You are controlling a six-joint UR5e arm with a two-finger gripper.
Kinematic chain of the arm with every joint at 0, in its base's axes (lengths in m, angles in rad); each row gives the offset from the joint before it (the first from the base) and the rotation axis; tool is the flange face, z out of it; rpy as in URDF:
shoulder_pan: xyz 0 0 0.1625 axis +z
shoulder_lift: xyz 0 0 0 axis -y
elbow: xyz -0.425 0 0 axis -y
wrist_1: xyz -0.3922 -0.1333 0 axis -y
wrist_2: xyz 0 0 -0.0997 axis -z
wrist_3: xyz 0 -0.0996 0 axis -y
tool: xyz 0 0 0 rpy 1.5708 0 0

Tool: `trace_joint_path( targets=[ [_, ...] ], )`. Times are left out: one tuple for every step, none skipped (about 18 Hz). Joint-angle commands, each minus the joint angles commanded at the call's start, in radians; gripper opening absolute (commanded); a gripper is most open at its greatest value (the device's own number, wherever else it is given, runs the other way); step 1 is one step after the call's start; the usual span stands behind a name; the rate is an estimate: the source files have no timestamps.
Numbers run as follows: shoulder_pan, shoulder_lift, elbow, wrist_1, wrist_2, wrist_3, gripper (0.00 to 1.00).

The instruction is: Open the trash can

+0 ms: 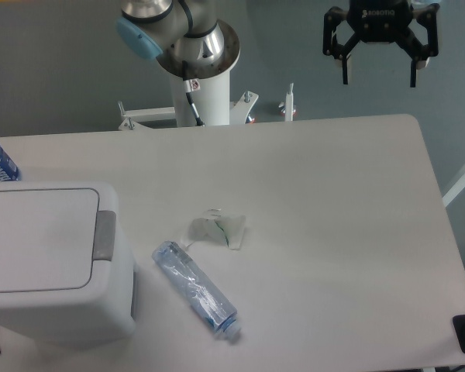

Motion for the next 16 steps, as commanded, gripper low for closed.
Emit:
trace_joint_path(
  targets=[
    [-0.003,0.002,0.000,0.000,-0.002,-0.011,1.00],
    [-0.003,0.002,-0.002,0.000,-0.002,-0.040,1.00],
    [-0.006,0.002,0.000,0.000,-0.006,-0.092,1.00],
    [-0.023,0.000,0.000,0.002,-0.018,-0.156,1.00],
    [-0.044,-0.002,0.002,0.008,-0.023,-0.223,1.00],
    [-0.067,-0.006,0.002,0.032,-0.023,-0.282,1.00],
    [-0.087,-0.014,0.002,0.064,-0.026,-0.334,1.00],
    [-0.119,-0.023,0.002,0.089,-0.034,-0.385,1.00],
    [-0.150,-0.031,0.003,0.112,-0.040,-0.440,1.00],
    [-0.173,-0.038,0.002,0.129,-0.040,-0.503,1.00],
    [-0.192,-0.043,0.002,0.139,-0.041,-0.564,1.00],
    [-0.215,-0.049,0.002,0.144,-0.043,-0.625,1.00],
    [-0.245,-0.060,0.003,0.147,-0.043,-0.681,1.00],
    [-0.270,-0.066,0.006,0.147,-0.045,-0.728,1.00],
    [-0.296,-0.075,0.005,0.147,-0.045,-0.771,1.00],
    [-0.323,-0.081,0.005,0.147,-0.045,-0.808,1.00]
  ],
)
